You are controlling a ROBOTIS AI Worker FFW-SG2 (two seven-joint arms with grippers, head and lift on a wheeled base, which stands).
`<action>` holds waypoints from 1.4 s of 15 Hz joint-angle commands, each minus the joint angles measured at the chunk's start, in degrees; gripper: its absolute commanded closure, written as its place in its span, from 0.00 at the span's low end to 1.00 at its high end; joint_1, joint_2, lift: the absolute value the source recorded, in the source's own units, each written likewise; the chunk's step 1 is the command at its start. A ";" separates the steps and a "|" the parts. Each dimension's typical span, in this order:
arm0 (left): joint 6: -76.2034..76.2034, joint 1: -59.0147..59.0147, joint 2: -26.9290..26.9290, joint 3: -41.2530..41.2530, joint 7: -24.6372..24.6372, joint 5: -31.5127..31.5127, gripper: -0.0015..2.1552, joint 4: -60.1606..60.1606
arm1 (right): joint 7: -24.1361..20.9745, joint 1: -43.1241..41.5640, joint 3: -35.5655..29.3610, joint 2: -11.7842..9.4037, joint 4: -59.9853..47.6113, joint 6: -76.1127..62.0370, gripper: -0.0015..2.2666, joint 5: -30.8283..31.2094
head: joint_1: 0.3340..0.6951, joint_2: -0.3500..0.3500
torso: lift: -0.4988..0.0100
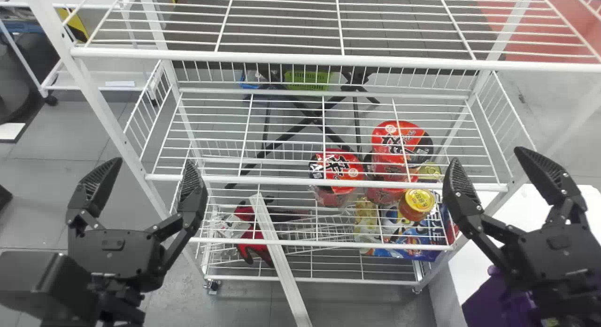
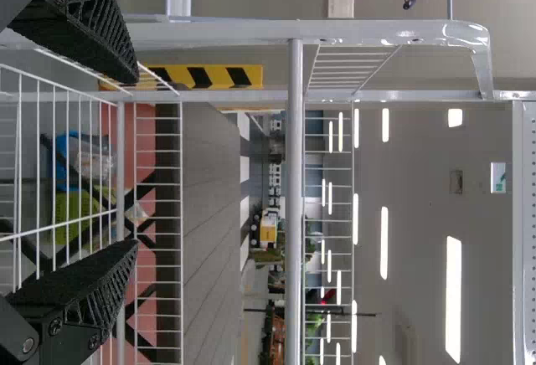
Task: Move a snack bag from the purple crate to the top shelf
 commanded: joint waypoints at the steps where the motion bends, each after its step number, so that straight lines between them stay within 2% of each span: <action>1: -0.04 0.01 0.00 -0.05 0.06 -0.07 0.06 -0.04 | 0.00 0.11 0.07 -0.02 -0.01 -0.27 0.08 -0.02 | 1.00 0.47 | 0.34; 21: -2.33 0.53 0.00 -0.05 0.50 0.20 0.06 0.14 | 0.44 0.47 -0.19 -0.02 -0.01 0.09 0.08 0.60 | 1.00 0.47 | 0.19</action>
